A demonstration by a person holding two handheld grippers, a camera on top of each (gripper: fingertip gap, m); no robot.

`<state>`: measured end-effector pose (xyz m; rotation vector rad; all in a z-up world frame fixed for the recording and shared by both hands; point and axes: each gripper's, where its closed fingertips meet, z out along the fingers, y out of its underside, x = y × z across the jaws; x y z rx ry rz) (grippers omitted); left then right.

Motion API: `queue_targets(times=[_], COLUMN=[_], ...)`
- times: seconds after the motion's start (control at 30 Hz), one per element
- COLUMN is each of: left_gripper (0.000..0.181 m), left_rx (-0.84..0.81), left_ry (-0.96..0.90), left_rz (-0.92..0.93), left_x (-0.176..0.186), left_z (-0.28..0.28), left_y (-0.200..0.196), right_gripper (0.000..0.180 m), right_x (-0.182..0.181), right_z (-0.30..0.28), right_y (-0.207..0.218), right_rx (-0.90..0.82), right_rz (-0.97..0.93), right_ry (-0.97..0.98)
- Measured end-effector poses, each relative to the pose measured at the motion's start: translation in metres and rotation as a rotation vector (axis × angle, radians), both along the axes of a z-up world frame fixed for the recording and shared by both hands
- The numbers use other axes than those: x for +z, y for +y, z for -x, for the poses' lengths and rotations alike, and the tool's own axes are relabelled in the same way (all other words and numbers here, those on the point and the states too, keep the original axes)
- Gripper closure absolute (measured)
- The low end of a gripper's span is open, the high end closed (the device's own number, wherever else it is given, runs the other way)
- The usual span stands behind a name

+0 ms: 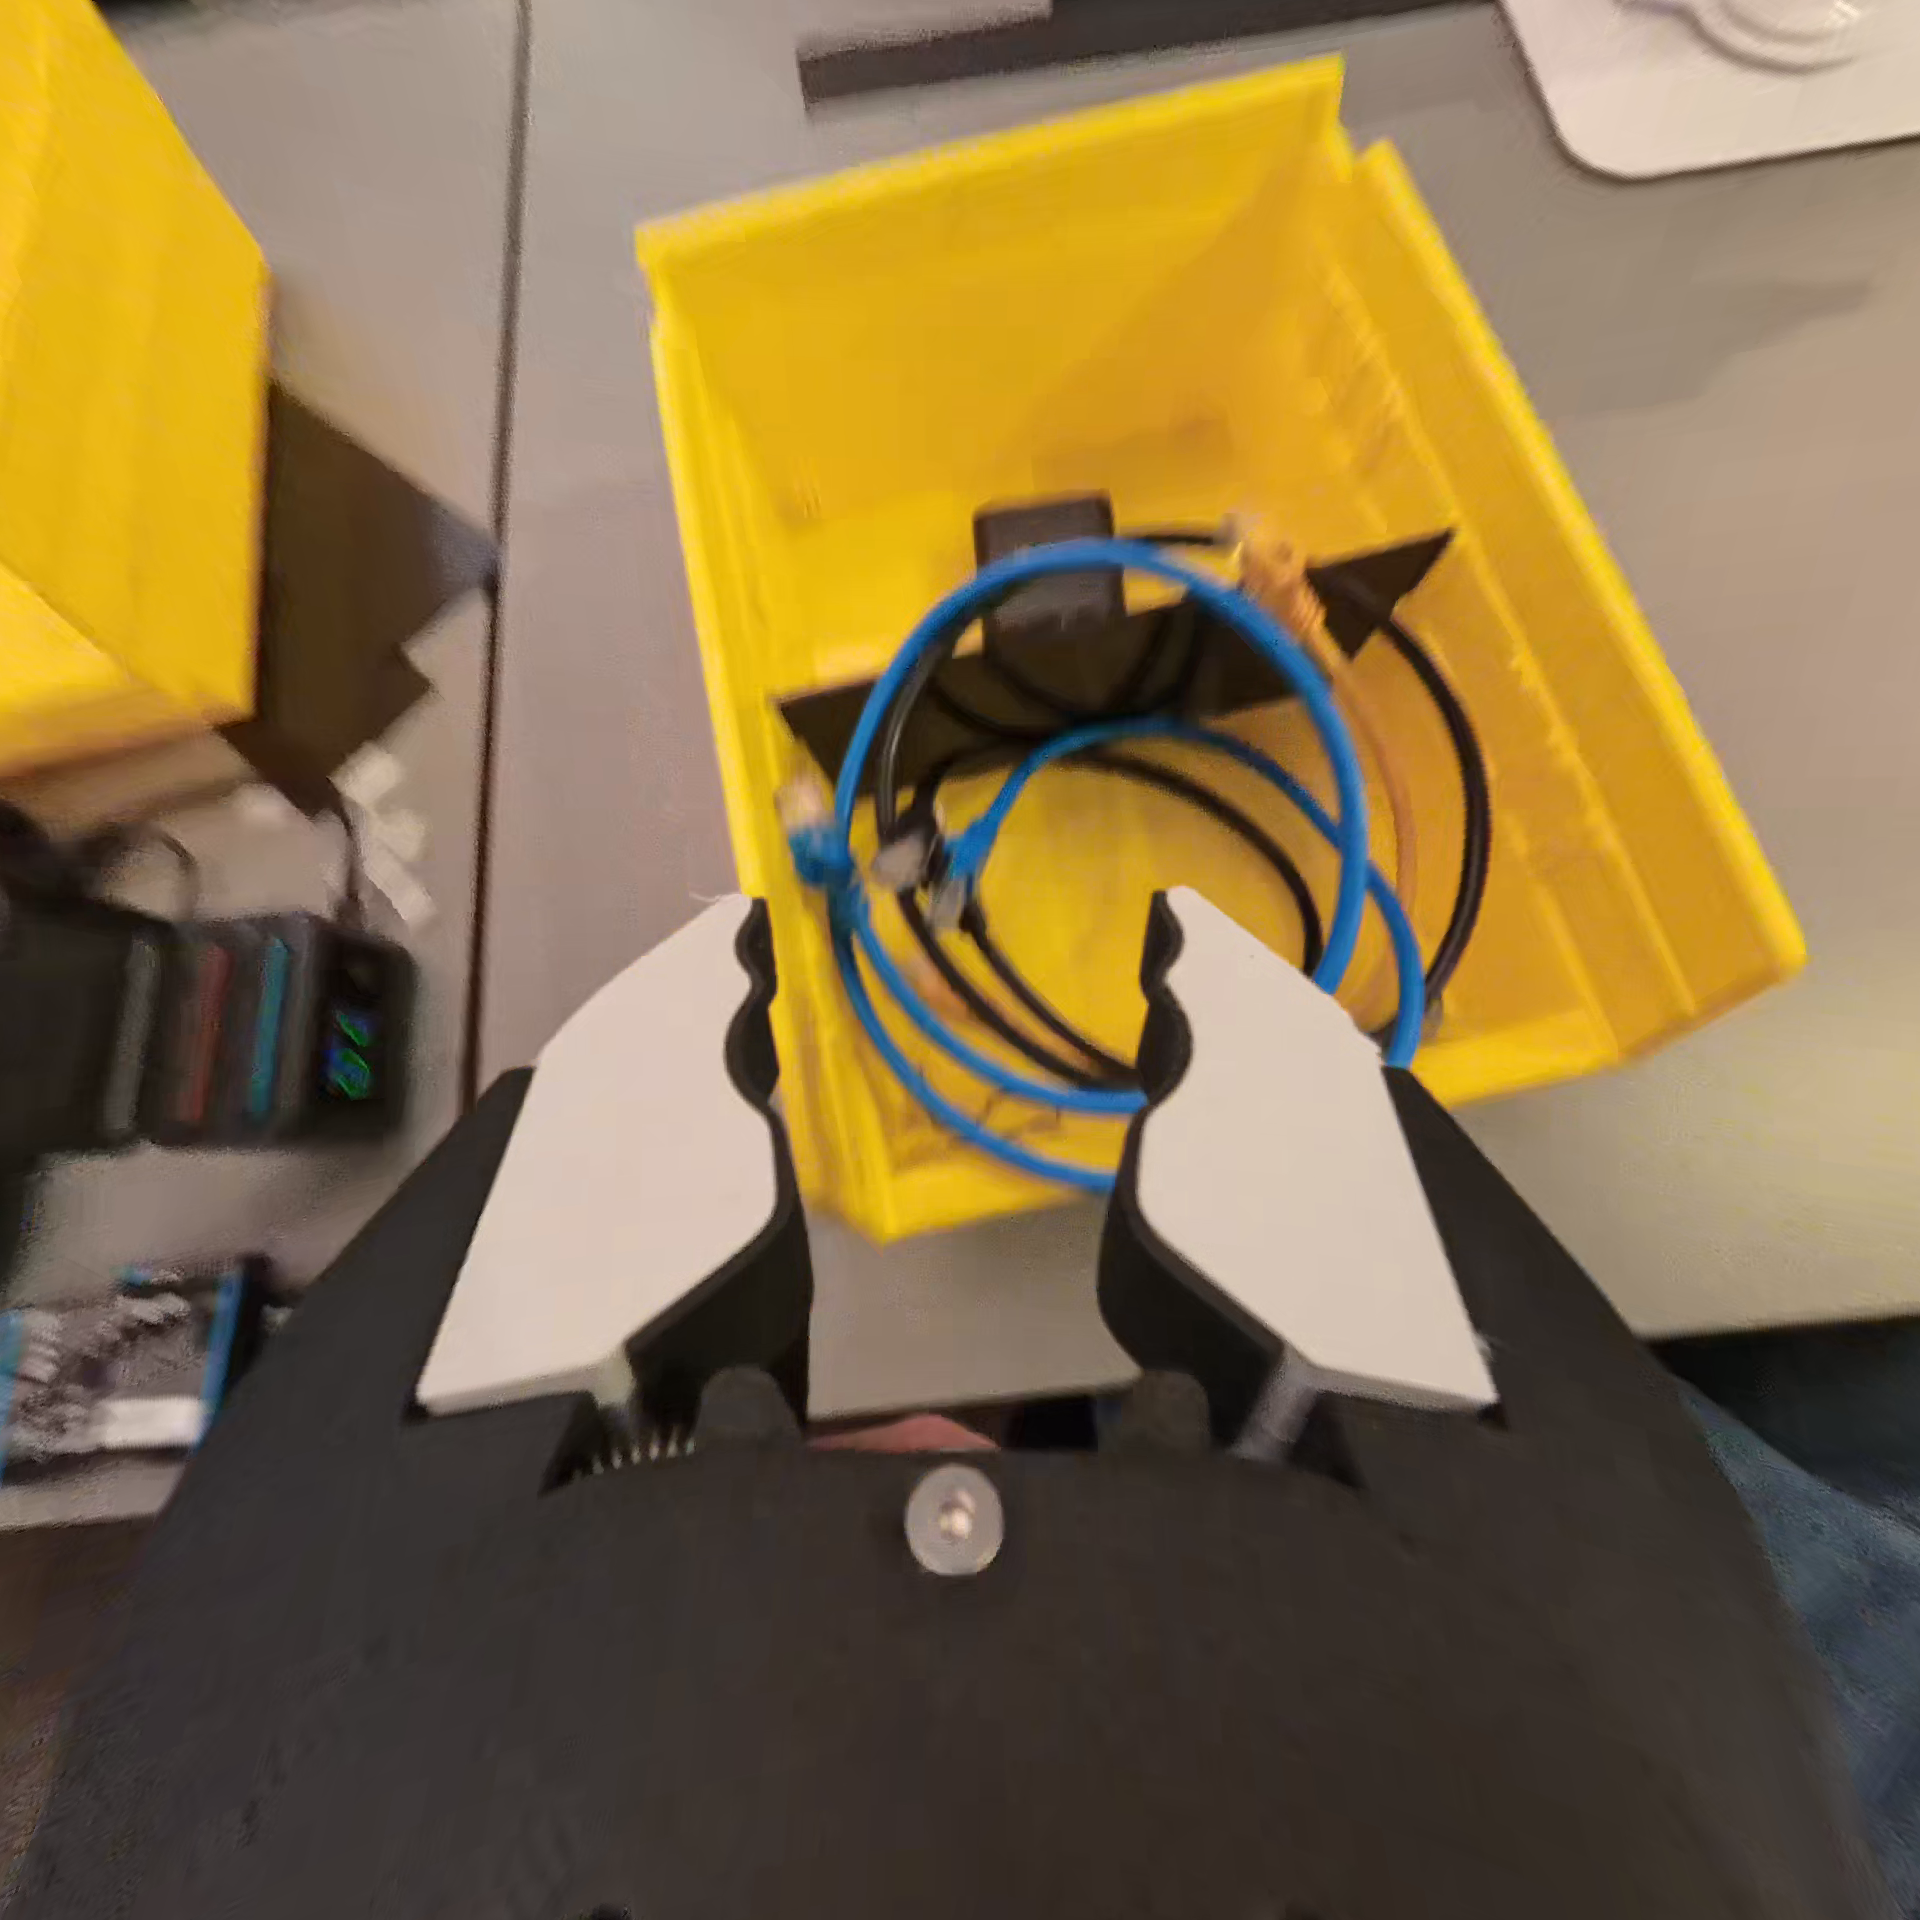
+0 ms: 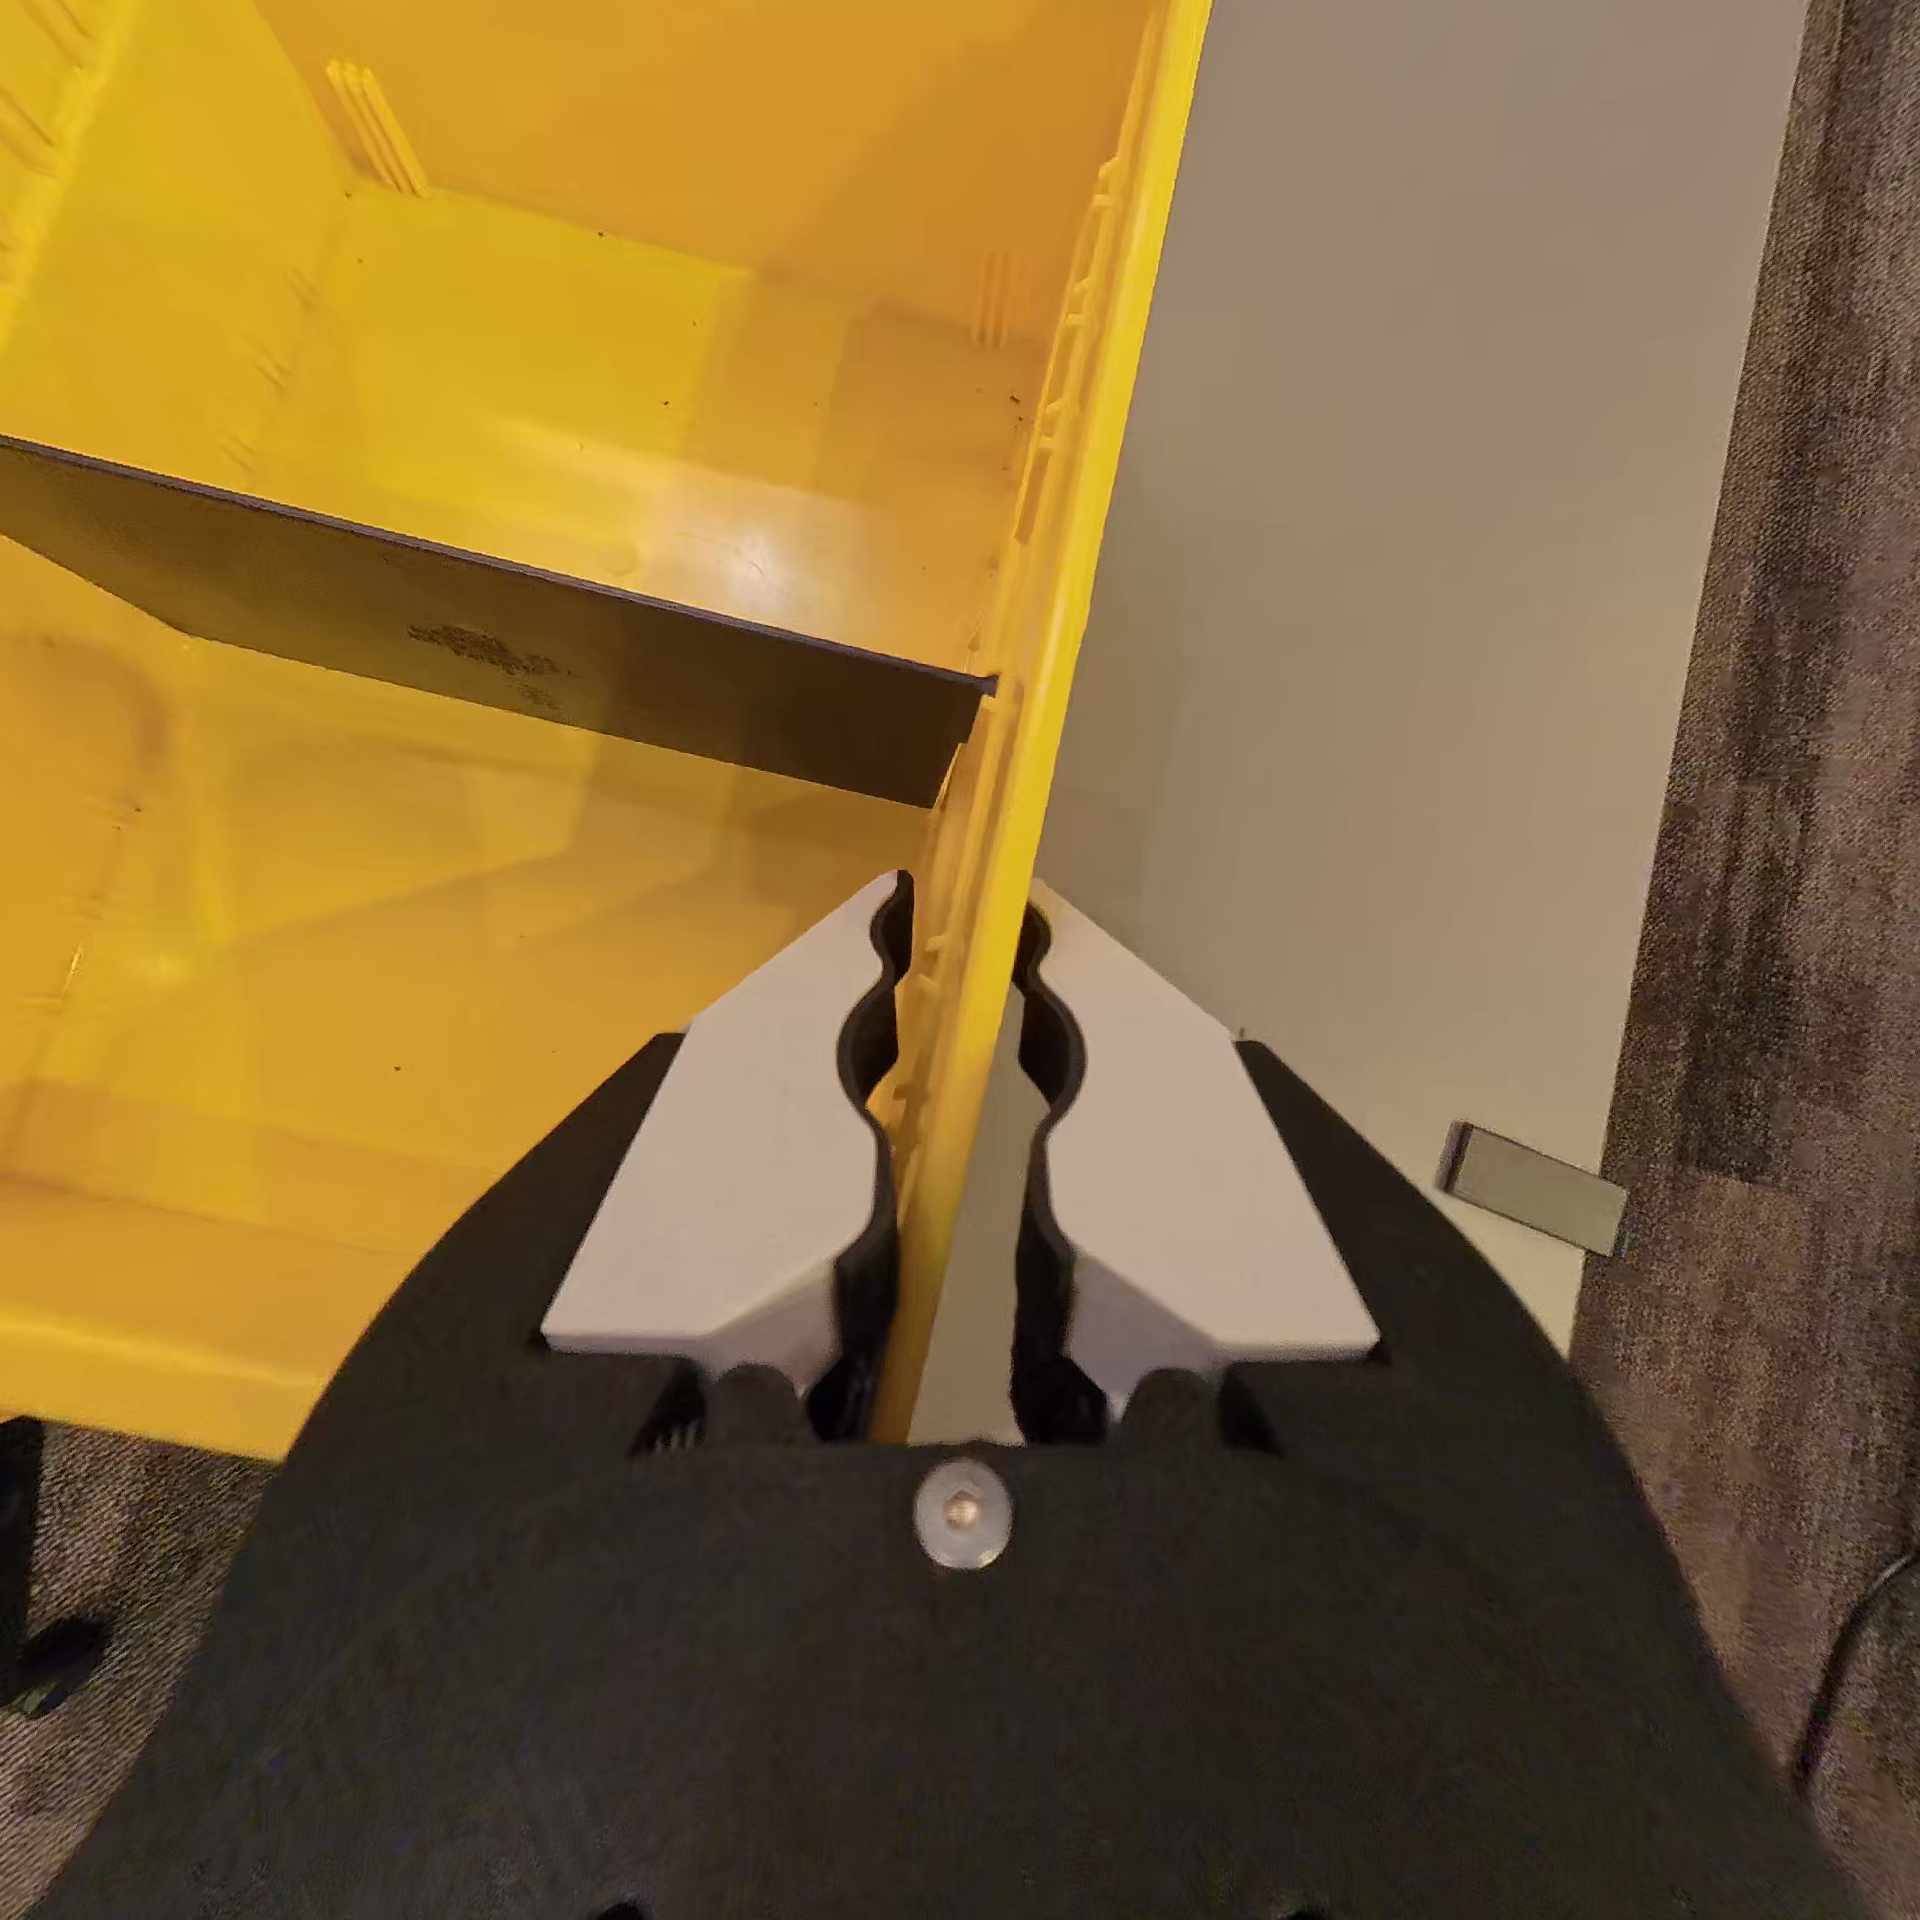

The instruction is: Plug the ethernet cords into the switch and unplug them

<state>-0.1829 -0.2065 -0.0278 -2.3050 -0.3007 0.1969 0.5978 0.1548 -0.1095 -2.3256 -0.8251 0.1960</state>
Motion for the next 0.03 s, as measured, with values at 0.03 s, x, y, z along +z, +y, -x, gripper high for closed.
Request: queue_targets(times=[0.03], left_gripper=[0.118], left_rx=[-0.007], left_ry=[-0.087], left_rz=[0.022], left_x=[-0.0105], left_z=[0.0022], left_y=[-0.0103], right_gripper=[0.161], right_x=[0.0006], right_z=[-0.0014], right_y=[0.0010], right_rx=[-0.003], right_rz=[-0.011], right_ry=[-0.014])
